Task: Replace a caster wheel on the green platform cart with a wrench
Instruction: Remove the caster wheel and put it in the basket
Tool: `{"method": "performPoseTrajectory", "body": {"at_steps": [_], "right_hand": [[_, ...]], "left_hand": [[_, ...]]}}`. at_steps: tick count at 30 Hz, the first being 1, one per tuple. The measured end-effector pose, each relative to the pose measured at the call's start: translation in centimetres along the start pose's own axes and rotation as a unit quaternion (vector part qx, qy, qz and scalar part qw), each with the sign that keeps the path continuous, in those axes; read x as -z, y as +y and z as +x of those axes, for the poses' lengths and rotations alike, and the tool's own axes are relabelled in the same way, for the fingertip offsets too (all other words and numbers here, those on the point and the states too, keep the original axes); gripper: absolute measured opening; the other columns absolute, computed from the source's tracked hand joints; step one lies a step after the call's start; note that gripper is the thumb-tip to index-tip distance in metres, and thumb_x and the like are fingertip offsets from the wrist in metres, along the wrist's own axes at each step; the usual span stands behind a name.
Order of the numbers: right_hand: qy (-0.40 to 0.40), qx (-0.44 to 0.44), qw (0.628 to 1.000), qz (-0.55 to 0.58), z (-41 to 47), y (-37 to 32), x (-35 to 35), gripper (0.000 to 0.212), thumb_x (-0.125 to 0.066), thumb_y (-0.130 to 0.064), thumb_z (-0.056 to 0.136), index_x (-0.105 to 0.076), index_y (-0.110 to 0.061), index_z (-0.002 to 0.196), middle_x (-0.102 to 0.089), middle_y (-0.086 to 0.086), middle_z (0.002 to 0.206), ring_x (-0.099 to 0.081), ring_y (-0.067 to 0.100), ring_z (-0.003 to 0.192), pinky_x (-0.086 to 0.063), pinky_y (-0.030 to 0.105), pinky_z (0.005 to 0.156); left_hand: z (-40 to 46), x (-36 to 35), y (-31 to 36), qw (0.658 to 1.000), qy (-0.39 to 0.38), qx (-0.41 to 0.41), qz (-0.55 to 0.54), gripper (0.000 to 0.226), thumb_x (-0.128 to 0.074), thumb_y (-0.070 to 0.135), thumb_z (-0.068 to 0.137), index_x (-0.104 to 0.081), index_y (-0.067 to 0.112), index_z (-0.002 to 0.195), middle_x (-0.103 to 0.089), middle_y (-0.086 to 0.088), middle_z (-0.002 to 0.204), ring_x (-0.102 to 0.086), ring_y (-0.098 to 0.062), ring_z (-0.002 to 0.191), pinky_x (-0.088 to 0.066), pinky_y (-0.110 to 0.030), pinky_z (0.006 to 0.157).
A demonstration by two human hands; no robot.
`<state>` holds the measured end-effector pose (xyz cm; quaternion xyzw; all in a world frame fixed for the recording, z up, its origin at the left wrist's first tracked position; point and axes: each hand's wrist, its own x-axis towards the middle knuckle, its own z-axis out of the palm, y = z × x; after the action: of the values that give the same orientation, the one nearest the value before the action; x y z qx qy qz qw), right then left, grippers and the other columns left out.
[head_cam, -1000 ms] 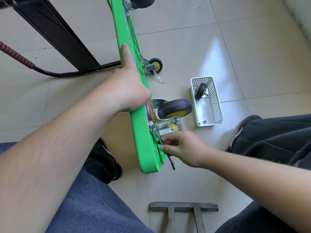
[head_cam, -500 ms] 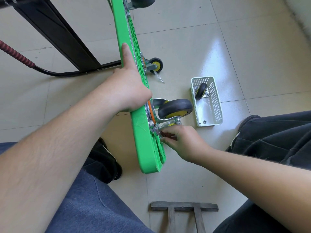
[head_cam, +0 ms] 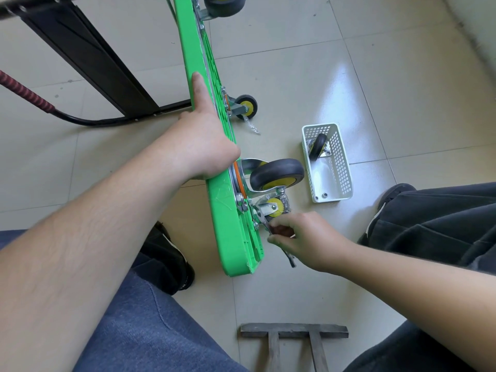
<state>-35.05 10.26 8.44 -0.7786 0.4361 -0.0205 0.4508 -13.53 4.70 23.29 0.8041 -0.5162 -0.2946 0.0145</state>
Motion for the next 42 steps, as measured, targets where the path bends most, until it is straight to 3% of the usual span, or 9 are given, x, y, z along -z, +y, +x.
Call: {"method": "performPoseTrajectory", "body": {"at_steps": [4,11,15,18,25,29,34,37,42], "right_hand": [[-0.014,-0.034,0.996,0.082,-1.0,-1.3,0.3,0.014,-0.070,-0.030,0.096,-0.069,-0.019,0.087,-0.073,-0.010,0.077,-0.072,0.005,0.079,-0.058,0.035,0.083],[-0.047,-0.099,0.953,0.283,-1.3,-3.5,0.6,0.021,-0.067,-0.022,0.099,-0.072,-0.004,0.089,-0.077,0.017,0.086,-0.078,0.027,0.082,-0.061,0.051,0.087],[-0.063,-0.124,0.941,0.308,-1.2,-4.1,0.9,0.020,-0.069,-0.022,0.098,-0.074,-0.003,0.094,-0.077,0.020,0.088,-0.078,0.031,0.082,-0.062,0.052,0.086],[-0.078,-0.128,0.941,0.304,-1.1,-4.2,0.8,0.022,-0.070,-0.023,0.097,-0.073,-0.002,0.093,-0.076,0.023,0.089,-0.078,0.032,0.082,-0.062,0.055,0.085],[-0.078,-0.110,0.957,0.258,-0.5,-3.7,0.5,0.019,-0.071,-0.026,0.096,-0.074,-0.009,0.086,-0.077,0.011,0.082,-0.077,0.030,0.082,-0.062,0.051,0.085],[-0.075,-0.088,0.969,0.217,0.1,-2.9,0.2,0.023,-0.072,-0.026,0.095,-0.069,-0.024,0.072,-0.070,-0.007,0.068,-0.072,0.016,0.074,-0.063,0.046,0.084],[-0.061,-0.045,0.988,0.135,0.9,-2.2,0.0,0.024,-0.070,-0.025,0.096,-0.066,-0.029,0.072,-0.063,-0.013,0.063,-0.057,0.002,0.063,-0.059,0.035,0.081],[-0.036,-0.012,0.995,0.096,1.3,-1.8,-0.1,0.014,-0.070,-0.025,0.096,-0.069,-0.026,0.082,-0.067,-0.006,0.072,-0.054,0.006,0.068,-0.052,0.032,0.075],[0.017,0.040,0.998,0.033,1.9,-1.3,-0.2,0.040,-0.069,-0.023,0.097,-0.046,-0.033,0.066,-0.052,0.001,0.061,-0.044,0.019,0.060,-0.044,0.035,0.062]], "left_hand": [[0.0,0.0,0.0,1.000,0.000,0.000,0.000,0.114,-0.059,0.021,0.094,0.036,0.027,0.156,-0.060,-0.030,0.128,-0.048,-0.022,0.058,-0.031,-0.029,0.046],[0.0,0.0,0.1,1.000,0.008,0.000,-0.003,0.114,-0.059,0.021,0.094,0.036,0.027,0.156,-0.049,-0.019,0.098,-0.048,-0.021,0.056,-0.031,-0.029,0.046],[0.0,0.1,0.1,1.000,0.002,0.001,-0.002,0.113,-0.059,0.020,0.094,0.036,0.026,0.156,-0.058,-0.030,0.113,-0.047,-0.021,0.056,-0.031,-0.028,0.045],[0.0,0.1,0.1,1.000,-0.003,0.002,-0.001,0.113,-0.058,0.020,0.094,0.036,0.026,0.156,-0.059,-0.030,0.130,-0.047,-0.021,0.056,-0.030,-0.027,0.045],[0.2,0.0,0.0,1.000,-0.002,0.001,0.003,0.113,-0.058,0.020,0.094,0.037,0.026,0.155,-0.060,-0.029,0.129,-0.047,-0.020,0.056,-0.030,-0.027,0.045],[0.1,0.1,0.0,1.000,-0.004,0.001,0.002,0.113,-0.057,0.019,0.093,0.036,0.026,0.156,-0.058,-0.031,0.132,-0.046,-0.020,0.056,-0.029,-0.027,0.045],[0.1,0.1,0.0,1.000,-0.004,-0.001,0.002,0.113,-0.058,0.020,0.093,0.036,0.027,0.156,-0.057,-0.032,0.135,-0.047,-0.020,0.057,-0.029,-0.027,0.044],[0.1,0.1,-0.1,1.000,-0.003,-0.001,0.002,0.113,-0.058,0.020,0.093,0.036,0.026,0.156,-0.058,-0.032,0.133,-0.047,-0.020,0.057,-0.029,-0.027,0.045],[0.1,0.1,-0.1,1.000,-0.005,-0.001,0.005,0.113,-0.057,0.019,0.093,0.036,0.026,0.156,-0.057,-0.032,0.135,-0.046,-0.020,0.055,-0.028,-0.026,0.043]]}}
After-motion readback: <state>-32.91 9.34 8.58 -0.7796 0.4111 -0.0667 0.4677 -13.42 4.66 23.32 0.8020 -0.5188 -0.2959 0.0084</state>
